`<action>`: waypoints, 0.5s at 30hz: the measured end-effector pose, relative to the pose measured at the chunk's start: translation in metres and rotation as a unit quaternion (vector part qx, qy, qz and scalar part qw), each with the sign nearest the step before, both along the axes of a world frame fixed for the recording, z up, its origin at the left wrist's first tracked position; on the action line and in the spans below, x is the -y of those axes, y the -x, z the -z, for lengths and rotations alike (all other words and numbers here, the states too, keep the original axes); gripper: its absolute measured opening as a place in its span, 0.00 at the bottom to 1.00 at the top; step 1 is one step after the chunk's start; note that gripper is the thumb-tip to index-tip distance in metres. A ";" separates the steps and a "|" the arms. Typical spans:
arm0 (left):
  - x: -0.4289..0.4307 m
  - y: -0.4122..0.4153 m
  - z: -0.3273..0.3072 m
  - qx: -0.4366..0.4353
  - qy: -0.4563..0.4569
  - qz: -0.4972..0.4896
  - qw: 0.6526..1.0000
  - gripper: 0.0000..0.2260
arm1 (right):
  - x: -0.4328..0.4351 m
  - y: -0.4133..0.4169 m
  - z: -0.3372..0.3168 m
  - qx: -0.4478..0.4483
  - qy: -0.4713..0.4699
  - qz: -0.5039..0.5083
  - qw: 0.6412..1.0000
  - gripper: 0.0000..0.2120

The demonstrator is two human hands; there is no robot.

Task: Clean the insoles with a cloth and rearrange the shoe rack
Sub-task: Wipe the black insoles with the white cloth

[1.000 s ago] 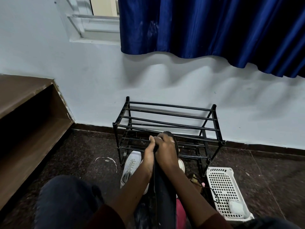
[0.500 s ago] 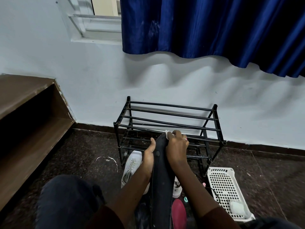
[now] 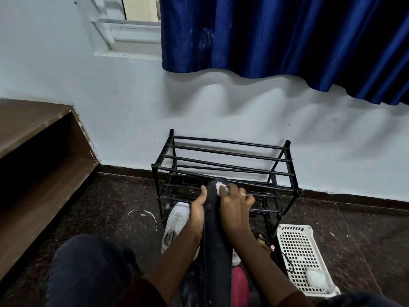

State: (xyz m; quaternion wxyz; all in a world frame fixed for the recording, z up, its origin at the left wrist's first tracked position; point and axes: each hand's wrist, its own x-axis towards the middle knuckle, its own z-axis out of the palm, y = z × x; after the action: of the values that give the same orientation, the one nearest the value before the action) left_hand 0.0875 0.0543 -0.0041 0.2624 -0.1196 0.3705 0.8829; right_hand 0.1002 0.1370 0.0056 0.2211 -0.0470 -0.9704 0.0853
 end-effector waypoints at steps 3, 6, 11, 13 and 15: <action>0.001 0.002 0.002 0.016 0.002 -0.013 1.000 0.28 | 0.003 0.005 -0.007 0.042 0.027 0.074 0.996 0.14; 0.003 -0.001 0.000 0.022 0.015 -0.003 1.000 0.28 | 0.004 0.006 -0.009 0.089 0.064 0.055 0.992 0.15; 0.009 -0.003 -0.005 0.029 0.011 0.010 0.999 0.28 | 0.010 -0.001 -0.005 0.096 0.150 -0.048 0.983 0.17; 0.011 -0.002 -0.005 0.034 0.012 0.000 0.999 0.29 | 0.018 -0.005 0.002 0.051 0.147 -0.079 0.985 0.16; 0.011 -0.001 -0.005 0.039 0.013 -0.016 0.999 0.32 | 0.021 -0.009 0.009 0.027 0.122 -0.109 0.986 0.17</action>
State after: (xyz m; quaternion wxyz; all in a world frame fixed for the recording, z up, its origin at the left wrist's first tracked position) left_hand 0.0888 0.0430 0.0006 0.2610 -0.1627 0.3692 0.8770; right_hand 0.1096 0.1155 -0.0036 0.1769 0.0301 -0.9577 0.2251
